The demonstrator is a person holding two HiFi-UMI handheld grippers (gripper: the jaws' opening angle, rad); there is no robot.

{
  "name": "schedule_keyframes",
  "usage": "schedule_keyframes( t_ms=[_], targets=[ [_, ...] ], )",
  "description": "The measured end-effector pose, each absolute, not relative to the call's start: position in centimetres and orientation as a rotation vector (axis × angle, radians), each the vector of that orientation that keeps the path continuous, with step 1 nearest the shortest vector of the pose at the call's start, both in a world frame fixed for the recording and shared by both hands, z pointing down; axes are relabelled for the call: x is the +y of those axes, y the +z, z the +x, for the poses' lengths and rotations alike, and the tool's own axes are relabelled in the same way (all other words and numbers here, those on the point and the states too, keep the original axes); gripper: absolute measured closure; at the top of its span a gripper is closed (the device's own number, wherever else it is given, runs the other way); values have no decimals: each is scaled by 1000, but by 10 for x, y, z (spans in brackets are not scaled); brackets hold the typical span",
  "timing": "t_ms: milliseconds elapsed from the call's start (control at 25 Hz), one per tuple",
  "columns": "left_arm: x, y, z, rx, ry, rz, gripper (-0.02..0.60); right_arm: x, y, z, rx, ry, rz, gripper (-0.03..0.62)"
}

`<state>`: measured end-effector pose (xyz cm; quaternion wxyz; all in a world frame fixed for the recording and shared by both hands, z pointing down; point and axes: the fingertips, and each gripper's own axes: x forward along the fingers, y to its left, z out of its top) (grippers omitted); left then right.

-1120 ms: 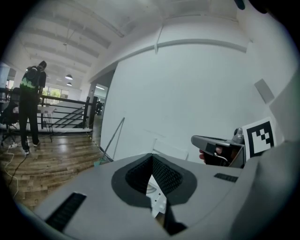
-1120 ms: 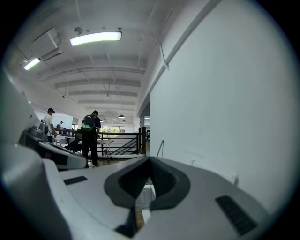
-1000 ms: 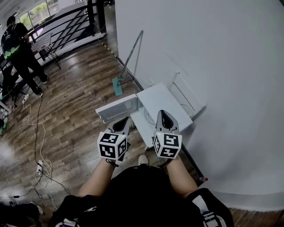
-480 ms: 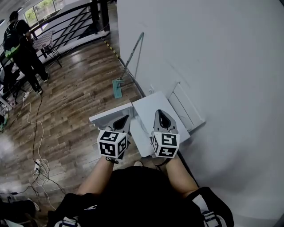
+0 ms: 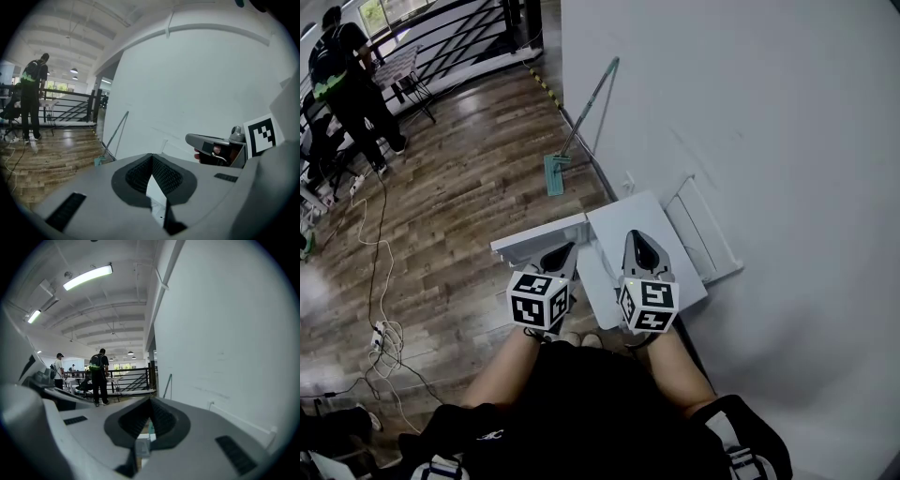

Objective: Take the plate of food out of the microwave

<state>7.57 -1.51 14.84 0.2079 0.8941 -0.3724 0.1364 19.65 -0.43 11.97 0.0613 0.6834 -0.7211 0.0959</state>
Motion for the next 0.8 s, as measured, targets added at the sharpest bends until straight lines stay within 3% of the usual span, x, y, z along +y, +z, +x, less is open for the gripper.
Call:
schedule_keyframes(
  t_ms=[400, 800],
  targets=[
    [-21, 198, 59, -983, 361, 2331, 583, -10, 156, 170, -2147, 357, 1939, 582],
    [-9, 310, 53, -862, 295, 2110, 583, 3, 256, 129, -2079, 483, 1677, 582]
  ],
)
